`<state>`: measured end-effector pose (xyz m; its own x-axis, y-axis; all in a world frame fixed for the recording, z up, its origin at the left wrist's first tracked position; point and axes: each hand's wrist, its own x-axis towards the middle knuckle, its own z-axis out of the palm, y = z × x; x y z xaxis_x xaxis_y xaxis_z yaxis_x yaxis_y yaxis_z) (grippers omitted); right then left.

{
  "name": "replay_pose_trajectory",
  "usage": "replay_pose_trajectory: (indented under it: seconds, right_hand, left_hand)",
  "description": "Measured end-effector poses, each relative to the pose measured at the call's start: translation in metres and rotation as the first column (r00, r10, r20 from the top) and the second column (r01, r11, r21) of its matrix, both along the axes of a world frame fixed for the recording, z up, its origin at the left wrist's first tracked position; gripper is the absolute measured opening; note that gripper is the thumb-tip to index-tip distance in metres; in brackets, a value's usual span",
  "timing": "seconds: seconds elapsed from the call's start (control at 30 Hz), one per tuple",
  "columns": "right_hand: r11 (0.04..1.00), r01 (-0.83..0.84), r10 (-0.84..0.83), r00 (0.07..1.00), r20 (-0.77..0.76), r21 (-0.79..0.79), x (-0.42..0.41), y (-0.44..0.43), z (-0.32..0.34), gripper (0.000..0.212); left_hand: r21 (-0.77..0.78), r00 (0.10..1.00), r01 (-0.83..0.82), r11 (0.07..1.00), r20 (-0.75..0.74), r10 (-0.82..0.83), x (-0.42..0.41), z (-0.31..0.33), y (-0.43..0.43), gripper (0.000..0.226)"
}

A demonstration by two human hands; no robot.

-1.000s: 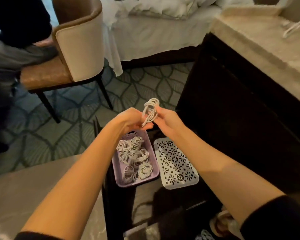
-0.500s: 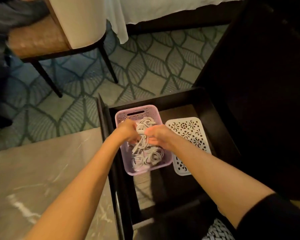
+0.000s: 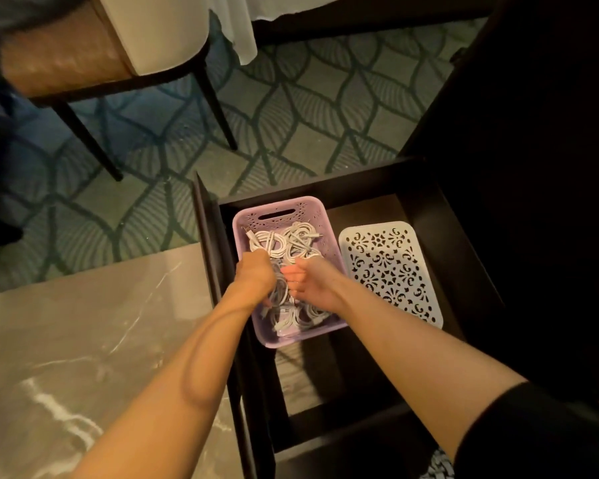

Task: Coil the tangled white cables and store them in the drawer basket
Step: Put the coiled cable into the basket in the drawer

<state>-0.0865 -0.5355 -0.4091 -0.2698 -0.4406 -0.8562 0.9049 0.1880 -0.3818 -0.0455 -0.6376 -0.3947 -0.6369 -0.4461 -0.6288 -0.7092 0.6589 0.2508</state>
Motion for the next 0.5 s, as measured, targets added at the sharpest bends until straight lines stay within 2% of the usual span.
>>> replay_pose_trajectory:
  seconds: [0.1, 0.23, 0.5]
  right_hand:
    - [0.996, -0.045, 0.045, 0.999, 0.006, 0.082, 0.003, 0.000, -0.001, 0.042]
    - [0.984, -0.098, 0.108, 0.992, -0.065, 0.147, 0.000, 0.002, 0.002, 0.056]
    - [0.963, -0.105, 0.141, 0.981, -0.132, 0.249, -0.006, 0.013, 0.004, 0.050]
  left_hand:
    - [0.031, 0.999, 0.010, 0.999, 0.040, -0.011, -0.002, -0.001, 0.001, 0.029]
    - [0.061, 0.997, 0.018, 0.998, 0.075, -0.023, -0.003, -0.006, 0.002, 0.029]
    - [0.117, 0.993, -0.085, 0.990, 0.086, 0.075, -0.007, -0.004, -0.006, 0.035]
